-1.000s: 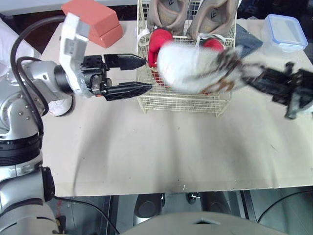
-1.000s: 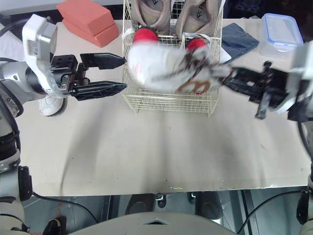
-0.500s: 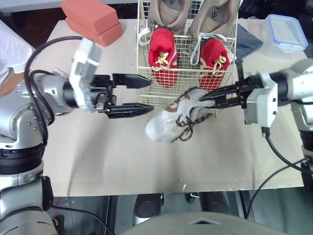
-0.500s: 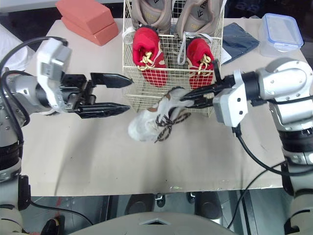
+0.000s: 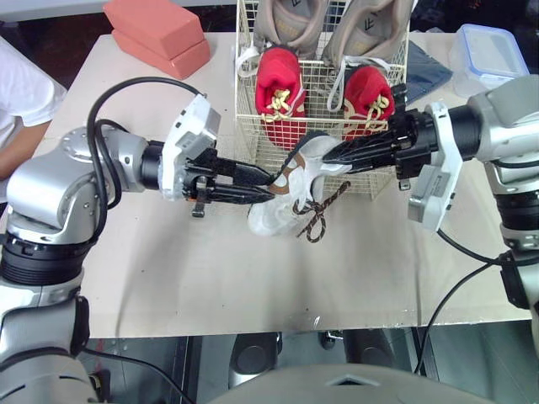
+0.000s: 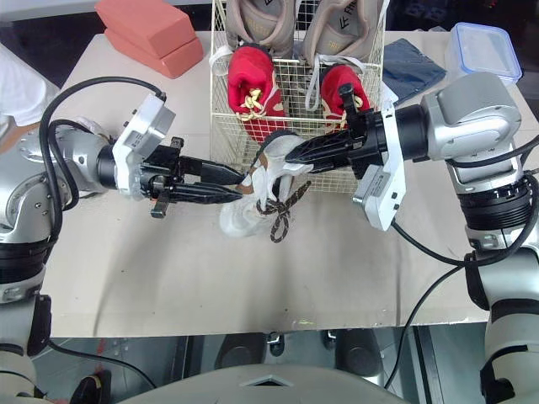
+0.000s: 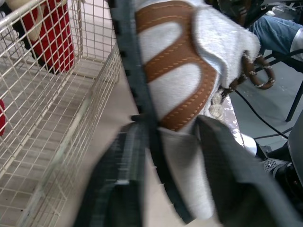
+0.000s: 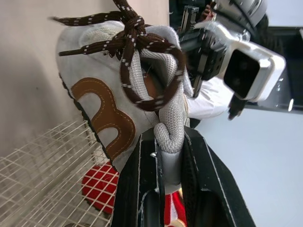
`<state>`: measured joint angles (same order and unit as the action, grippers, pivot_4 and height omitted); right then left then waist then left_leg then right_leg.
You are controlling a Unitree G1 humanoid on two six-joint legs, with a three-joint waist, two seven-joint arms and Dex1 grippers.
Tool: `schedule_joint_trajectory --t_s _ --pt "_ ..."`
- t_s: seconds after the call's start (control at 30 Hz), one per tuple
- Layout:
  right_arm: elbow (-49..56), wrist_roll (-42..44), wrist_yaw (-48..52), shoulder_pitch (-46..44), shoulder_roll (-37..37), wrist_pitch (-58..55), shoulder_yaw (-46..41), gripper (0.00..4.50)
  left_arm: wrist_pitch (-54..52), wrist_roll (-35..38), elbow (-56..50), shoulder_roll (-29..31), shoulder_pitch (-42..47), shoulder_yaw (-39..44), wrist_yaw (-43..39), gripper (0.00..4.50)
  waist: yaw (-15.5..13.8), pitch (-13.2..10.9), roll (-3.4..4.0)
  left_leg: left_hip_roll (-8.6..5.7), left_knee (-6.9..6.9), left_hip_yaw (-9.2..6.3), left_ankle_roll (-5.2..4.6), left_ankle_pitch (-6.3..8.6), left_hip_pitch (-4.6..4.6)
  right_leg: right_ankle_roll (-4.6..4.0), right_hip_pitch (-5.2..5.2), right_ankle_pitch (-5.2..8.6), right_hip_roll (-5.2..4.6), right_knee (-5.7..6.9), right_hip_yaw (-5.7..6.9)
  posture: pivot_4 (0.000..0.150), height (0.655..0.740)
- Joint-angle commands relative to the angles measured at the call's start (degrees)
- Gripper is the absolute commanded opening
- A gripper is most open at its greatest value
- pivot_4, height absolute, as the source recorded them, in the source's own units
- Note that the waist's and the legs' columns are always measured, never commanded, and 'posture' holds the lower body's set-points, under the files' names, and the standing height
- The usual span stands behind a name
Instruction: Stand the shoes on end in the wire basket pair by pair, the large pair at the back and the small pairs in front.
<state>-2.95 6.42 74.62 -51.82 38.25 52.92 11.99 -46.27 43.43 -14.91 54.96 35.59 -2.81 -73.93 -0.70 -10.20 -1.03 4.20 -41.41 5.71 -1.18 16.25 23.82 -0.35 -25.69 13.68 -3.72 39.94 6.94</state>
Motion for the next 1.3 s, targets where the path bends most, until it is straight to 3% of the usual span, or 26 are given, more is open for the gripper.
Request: schedule_joint_trajectory --t_s 0.03,0.43,0.53,0.7,0.77,0.93,1.03,1.17,1.3 --pt "0.6 1.5 -3.8 -2.9 0.1 1.8 -1.3 0.0 1.3 -2.1 -0.3 0.3 0.4 -1.0 -1.3 0.07 0.0 0.0 0.0 0.0 0.0 -0.01 0.0 0.0 0.01 0.0 0.0 0.0 0.0 0.0 0.0 0.15 0.686" --pt "-0.7 2.2 -6.3 -3.3 0.5 1.1 -1.0 0.0 6.0 -6.3 1.2 -1.8 -0.9 -0.9 -0.9 0.07 0.0 0.0 0.0 0.0 -0.01 0.0 0.0 0.0 0.0 -0.01 0.0 0.0 0.0 0.01 0.0 0.15 0.686" --pt "-0.3 2.7 -6.4 -2.7 1.2 -0.7 -1.1 1.09 6.8 -6.8 1.2 -2.8 -1.2 -0.3 0.3 0.0 0.0 0.0 0.0 0.01 -0.01 0.0 0.0 0.0 0.0 -0.01 0.0 -0.01 -0.01 0.01 -0.01 0.15 0.686" --pt "-0.2 2.9 -9.0 -1.0 2.2 -2.6 -2.0 3.57 7.1 -6.4 1.5 -5.7 -1.8 2.1 3.8 0.0 0.0 0.0 0.0 0.01 -0.01 0.0 0.0 0.0 0.0 -0.01 0.0 -0.01 -0.02 0.02 -0.02 0.15 0.686" --pt "0.7 4.3 -10.0 2.1 3.7 -9.0 -2.8 4.47 7.5 -6.4 1.8 -7.0 -2.2 3.4 5.9 0.0 -0.1 0.0 0.0 0.01 -0.01 -0.01 0.0 0.0 0.0 -0.01 0.0 -0.01 -0.03 0.02 -0.04 0.15 0.686" --pt "7.9 12.3 -14.9 13.0 7.0 -32.3 -6.5 4.47 7.6 -4.9 0.9 -9.7 -3.3 6.5 9.7 0.0 -0.2 0.0 -0.02 0.01 -0.01 -0.06 -0.02 0.0 0.04 -0.02 0.03 -0.01 -0.17 0.02 -0.01 0.15 0.686" --pt "17.1 21.7 -21.3 19.6 7.6 -52.0 -9.0 4.47 8.6 -4.5 0.5 -11.6 -3.2 8.0 11.7 0.0 -0.1 0.0 -0.02 0.0 -0.02 -0.08 -0.02 0.0 0.04 -0.02 0.03 -0.01 -0.2 0.05 0.0 0.15 0.686" --pt "28.4 45.2 -35.5 23.2 7.3 -78.7 -12.8 4.47 9.0 -3.7 0.0 -13.7 -2.6 9.0 13.5 0.0 0.1 0.0 -0.01 0.04 -0.01 -0.09 -0.02 0.0 -0.01 -0.02 0.03 -0.01 -0.2 0.11 -0.05 0.15 0.686" --pt "31.6 60.4 -47.0 22.0 4.9 -90.2 -15.1 4.47 9.1 -3.4 -0.9 -14.0 -3.1 8.6 13.4 0.0 -0.1 0.0 -0.02 0.02 -0.01 -0.11 -0.03 0.0 -0.02 -0.03 0.05 -0.02 -0.15 0.09 -0.02 0.15 0.686"
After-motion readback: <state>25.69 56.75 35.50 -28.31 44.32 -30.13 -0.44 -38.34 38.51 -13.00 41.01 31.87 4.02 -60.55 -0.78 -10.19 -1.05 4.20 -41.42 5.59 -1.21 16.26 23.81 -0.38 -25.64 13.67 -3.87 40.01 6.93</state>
